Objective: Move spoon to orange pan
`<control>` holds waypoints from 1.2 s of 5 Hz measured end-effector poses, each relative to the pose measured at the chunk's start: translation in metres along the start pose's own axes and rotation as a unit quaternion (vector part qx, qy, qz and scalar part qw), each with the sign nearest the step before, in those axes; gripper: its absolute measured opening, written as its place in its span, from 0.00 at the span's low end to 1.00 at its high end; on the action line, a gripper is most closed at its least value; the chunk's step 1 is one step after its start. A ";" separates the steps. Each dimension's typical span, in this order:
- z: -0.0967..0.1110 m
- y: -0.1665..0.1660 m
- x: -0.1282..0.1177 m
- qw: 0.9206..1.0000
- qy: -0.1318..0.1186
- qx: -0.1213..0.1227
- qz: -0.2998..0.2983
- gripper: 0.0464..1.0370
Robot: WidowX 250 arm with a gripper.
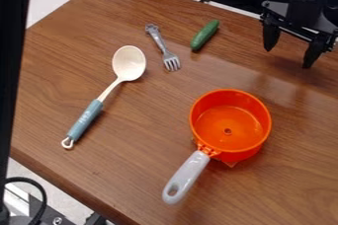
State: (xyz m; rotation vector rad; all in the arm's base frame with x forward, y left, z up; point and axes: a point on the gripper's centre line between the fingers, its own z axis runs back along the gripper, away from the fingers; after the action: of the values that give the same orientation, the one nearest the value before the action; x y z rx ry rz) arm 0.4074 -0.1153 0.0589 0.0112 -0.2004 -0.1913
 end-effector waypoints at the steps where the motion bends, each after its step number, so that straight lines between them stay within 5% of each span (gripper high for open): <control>1: -0.017 0.000 -0.010 1.000 0.025 0.002 -0.002 0.96; 2: -0.017 0.009 -0.024 0.999 0.040 -0.001 0.003 0.96; 3: 0.001 0.018 -0.026 1.000 0.026 -0.010 0.011 0.96; 6: 0.057 0.083 -0.076 0.996 0.008 0.045 0.072 0.96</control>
State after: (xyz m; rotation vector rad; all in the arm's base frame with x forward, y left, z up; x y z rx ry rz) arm 0.3391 -0.0191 0.1019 0.0873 -0.1934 -0.0390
